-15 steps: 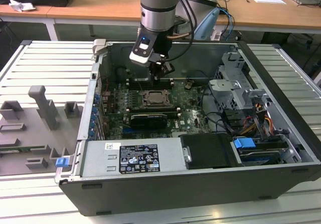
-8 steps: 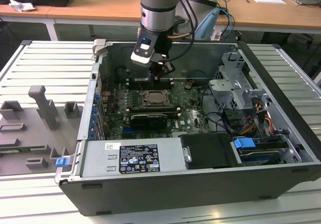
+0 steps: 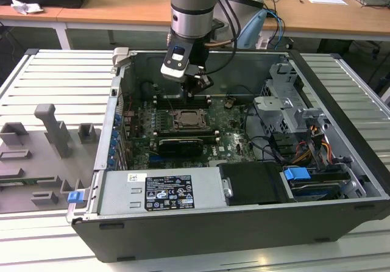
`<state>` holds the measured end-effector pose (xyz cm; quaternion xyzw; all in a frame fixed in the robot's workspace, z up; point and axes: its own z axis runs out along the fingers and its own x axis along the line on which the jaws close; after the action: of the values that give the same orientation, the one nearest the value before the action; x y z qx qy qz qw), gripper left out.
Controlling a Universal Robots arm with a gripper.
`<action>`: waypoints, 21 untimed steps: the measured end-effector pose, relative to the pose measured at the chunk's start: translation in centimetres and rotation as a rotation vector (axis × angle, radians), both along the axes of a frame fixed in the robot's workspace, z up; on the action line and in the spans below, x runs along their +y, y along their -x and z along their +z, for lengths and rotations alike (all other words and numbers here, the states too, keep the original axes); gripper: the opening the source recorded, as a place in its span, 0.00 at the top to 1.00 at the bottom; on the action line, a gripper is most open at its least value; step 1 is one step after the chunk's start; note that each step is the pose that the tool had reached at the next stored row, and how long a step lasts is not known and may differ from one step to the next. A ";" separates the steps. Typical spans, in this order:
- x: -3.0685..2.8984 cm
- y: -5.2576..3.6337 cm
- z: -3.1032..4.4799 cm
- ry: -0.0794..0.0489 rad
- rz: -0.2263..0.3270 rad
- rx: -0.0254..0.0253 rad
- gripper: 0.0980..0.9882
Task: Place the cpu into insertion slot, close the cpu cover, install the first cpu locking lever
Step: 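Close the cpu cover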
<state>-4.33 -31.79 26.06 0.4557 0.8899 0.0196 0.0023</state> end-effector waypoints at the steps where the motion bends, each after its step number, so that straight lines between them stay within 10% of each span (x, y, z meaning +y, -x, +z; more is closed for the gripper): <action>1: 0.00 0.00 0.00 0.000 0.011 0.0000 0.99; 21: 0.00 0.00 0.00 0.000 0.150 0.0000 0.99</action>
<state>-4.33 -31.79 26.06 0.3879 0.9215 0.0197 0.0008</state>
